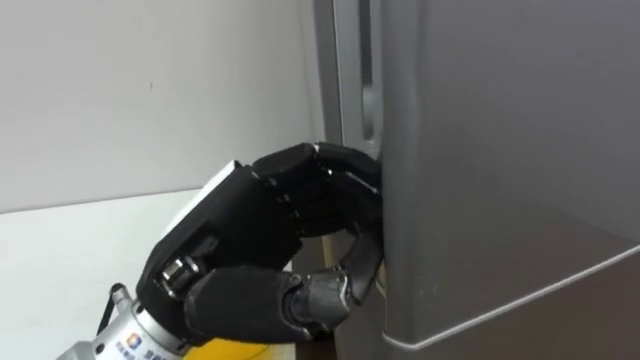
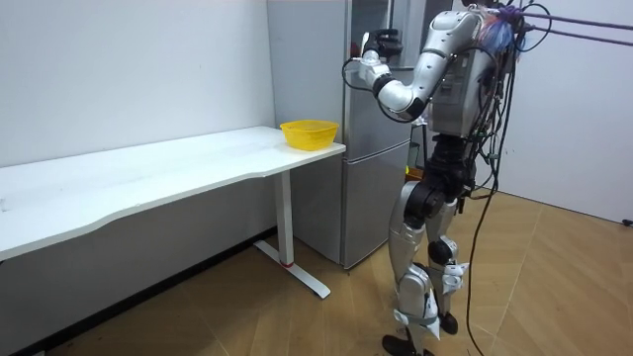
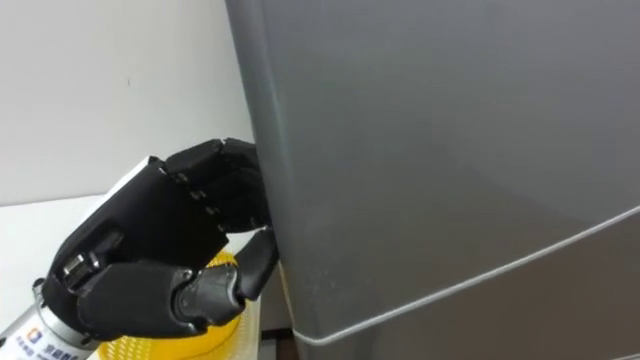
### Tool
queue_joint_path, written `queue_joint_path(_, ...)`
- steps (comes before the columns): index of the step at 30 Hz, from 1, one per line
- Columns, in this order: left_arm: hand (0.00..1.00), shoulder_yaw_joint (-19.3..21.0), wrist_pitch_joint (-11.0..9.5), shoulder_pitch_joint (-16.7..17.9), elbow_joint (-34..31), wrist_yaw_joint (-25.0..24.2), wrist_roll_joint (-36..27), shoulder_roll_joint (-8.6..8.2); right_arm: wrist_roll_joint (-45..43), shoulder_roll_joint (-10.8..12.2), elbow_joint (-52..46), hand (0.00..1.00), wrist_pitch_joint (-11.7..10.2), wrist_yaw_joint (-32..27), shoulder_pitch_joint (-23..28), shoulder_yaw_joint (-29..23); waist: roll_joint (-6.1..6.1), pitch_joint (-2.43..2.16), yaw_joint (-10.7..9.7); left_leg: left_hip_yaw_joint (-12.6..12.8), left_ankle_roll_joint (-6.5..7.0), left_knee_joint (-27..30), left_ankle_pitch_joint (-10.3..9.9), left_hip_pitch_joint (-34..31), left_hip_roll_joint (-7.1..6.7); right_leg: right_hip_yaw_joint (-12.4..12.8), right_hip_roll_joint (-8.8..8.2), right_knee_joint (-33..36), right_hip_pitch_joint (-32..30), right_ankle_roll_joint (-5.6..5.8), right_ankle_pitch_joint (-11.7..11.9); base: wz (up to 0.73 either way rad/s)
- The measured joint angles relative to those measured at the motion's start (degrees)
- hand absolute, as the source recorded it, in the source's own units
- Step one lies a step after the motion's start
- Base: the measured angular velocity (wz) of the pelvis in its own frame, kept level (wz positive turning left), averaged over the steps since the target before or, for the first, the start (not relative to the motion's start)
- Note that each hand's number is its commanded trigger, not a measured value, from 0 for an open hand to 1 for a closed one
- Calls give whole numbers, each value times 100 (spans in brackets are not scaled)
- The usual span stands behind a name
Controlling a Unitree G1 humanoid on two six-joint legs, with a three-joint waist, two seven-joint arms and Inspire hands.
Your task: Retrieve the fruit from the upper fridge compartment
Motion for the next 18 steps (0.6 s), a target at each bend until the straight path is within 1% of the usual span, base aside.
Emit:
queue_joint_path(3,0,-179,-105,-11,-82,-71,-84,20,-9,-3,2,0,-6,7,-75,4,-1,-1,-122,9,20,1,13,-42,1,-4,-5,3,-15,8,5,5)
queue_joint_path(8,0,-665,-106,-307,-103,-348,-238,31,-5,-3,85,0,-5,3,-180,51,-4,2,-210,37,20,28,13,-44,0,19,-7,4,-31,9,6,-1)
queue_joint_path(9,0,-812,-105,-382,-103,-414,-318,35,0,-4,142,0,-10,-10,-218,53,-13,8,-243,53,20,28,13,-41,2,26,-5,5,-40,9,5,-7)
queue_joint_path(11,0,-1008,-106,-496,-104,-448,-344,12,-3,-11,192,0,-29,-38,-253,54,-11,7,-268,91,20,29,13,-62,8,72,-4,14,-108,7,5,-11)
queue_joint_path(12,0,-1131,-104,-608,-87,-495,-340,-4,-3,-14,199,0,-36,-57,-257,69,-3,9,-298,98,20,28,13,-67,9,86,0,14,-113,3,9,-7)
queue_joint_path(13,0,-1228,-102,-701,-89,-554,-338,-9,-4,-13,238,0,-38,-83,-255,99,10,0,-331,111,20,28,13,-64,11,98,2,20,-114,2,10,-6)
queue_joint_path(15,0,-1318,-102,-789,-90,-631,-343,-11,-1,-14,262,0,-39,-94,-257,102,36,-10,-381,166,20,27,13,-41,16,139,4,23,-114,2,10,-12)
queue_joint_path(18,0,-1467,-96,-921,-89,-744,-346,-38,15,-15,263,0,-43,-101,-269,157,36,-6,-455,241,19,23,13,-16,26,200,10,22,-134,1,11,-13)
